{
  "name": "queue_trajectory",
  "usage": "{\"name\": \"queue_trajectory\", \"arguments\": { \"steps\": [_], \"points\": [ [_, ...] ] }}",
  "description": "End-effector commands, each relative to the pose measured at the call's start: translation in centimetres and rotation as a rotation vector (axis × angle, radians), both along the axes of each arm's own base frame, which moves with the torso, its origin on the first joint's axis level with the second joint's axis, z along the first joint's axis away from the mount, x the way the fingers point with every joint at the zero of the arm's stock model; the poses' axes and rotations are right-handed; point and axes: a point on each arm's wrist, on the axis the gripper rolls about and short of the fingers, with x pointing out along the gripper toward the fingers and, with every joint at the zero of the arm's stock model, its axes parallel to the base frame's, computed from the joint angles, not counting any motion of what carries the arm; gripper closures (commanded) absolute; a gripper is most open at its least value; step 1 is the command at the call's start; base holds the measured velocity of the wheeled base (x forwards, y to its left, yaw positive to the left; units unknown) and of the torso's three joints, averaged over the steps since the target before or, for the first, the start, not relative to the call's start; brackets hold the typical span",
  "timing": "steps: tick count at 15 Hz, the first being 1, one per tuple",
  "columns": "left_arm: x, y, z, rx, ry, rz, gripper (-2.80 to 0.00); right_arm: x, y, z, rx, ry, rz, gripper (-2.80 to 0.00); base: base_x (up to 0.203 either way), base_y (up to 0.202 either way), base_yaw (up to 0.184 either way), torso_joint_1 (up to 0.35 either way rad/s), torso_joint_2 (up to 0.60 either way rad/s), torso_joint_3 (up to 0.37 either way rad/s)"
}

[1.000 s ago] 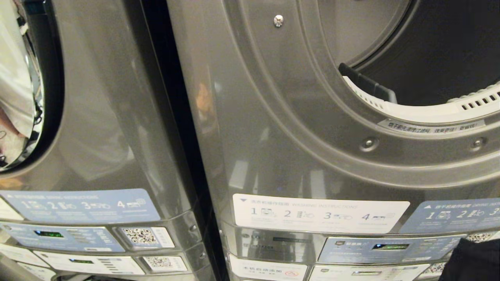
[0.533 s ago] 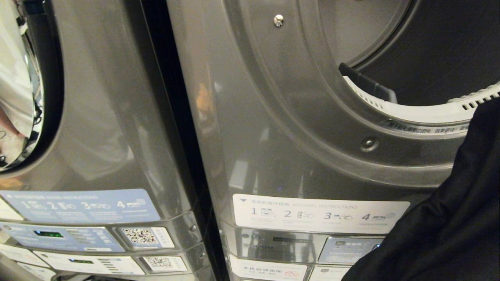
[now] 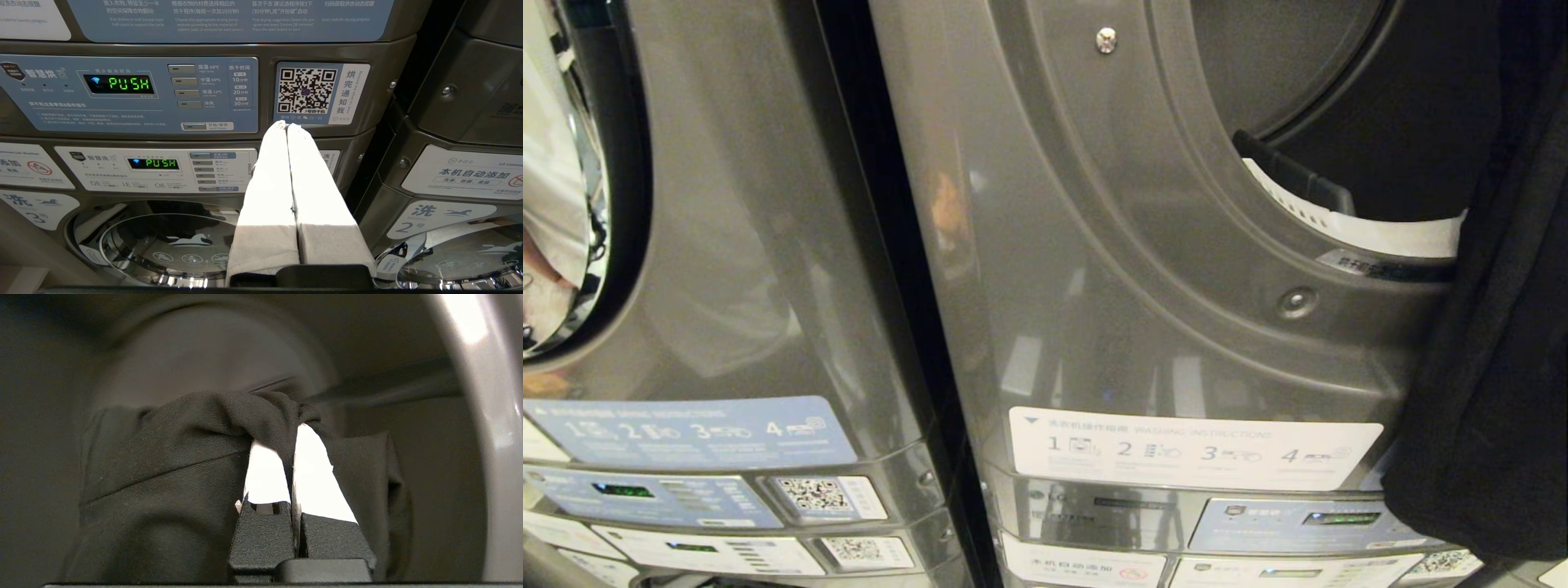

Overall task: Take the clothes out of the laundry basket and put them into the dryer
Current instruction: Put the clothes in the dryer

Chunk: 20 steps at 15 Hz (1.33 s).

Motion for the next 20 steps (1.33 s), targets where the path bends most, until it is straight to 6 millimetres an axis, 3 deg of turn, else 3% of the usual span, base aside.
{"name": "queue_trajectory", "arguments": {
  "steps": [1, 4, 6, 9, 13, 18, 19, 20],
  "points": [
    [0.0, 0.0, 0.0, 0.0, -0.001, 0.0, 0.0, 6.6, 1.2, -0.3, 0.071, 0.001, -0.033, 0.0, 0.0, 0.0, 0.0, 0.0, 0.0, 0.0],
    [0.0, 0.0, 0.0, 0.0, -0.001, 0.0, 0.0, 7.7, 5.7, -0.5, 0.096, -0.011, 0.11, 0.0, 0.0, 0.0, 0.0, 0.0, 0.0, 0.0],
    [0.0, 0.0, 0.0, -0.001, 0.001, 0.0, 0.0, 9.7, 7.5, -1.4, 0.092, -0.038, 0.097, 0.0, 0.0, 0.0, 0.0, 0.0, 0.0, 0.0],
    [0.0, 0.0, 0.0, -0.003, 0.002, 0.0, 0.0, 13.2, 8.4, -3.2, 0.21, -0.044, -0.085, 0.0, 0.0, 0.0, 0.0, 0.0, 0.0, 0.0],
    [0.0, 0.0, 0.0, -0.003, 0.001, 0.0, 0.0, 16.8, 9.5, -5.7, 0.243, -0.028, -0.102, 0.0, 0.0, 0.0, 0.0, 0.0, 0.0, 0.0],
    [0.0, 0.0, -0.1, -0.003, 0.002, 0.0, 0.0, 18.7, 9.5, -7.1, 0.135, 0.0, -0.07, 0.0, 0.0, 0.0, 0.0, 0.0, 0.0, 0.0],
    [0.0, 0.0, 0.0, -0.003, 0.0, 0.0, 0.0, 18.9, 9.5, -7.4, 0.132, 0.011, -0.075, -2.8, 0.0, 0.0, 0.0, 0.0, 0.0, 0.0],
    [0.0, 0.0, 0.0, -0.003, 0.0, 0.0, 0.0, 19.0, 9.5, -7.4, 0.127, 0.027, -0.074, -2.8, 0.0, 0.0, 0.0, 0.0, 0.0, 0.0]
  ]
}}
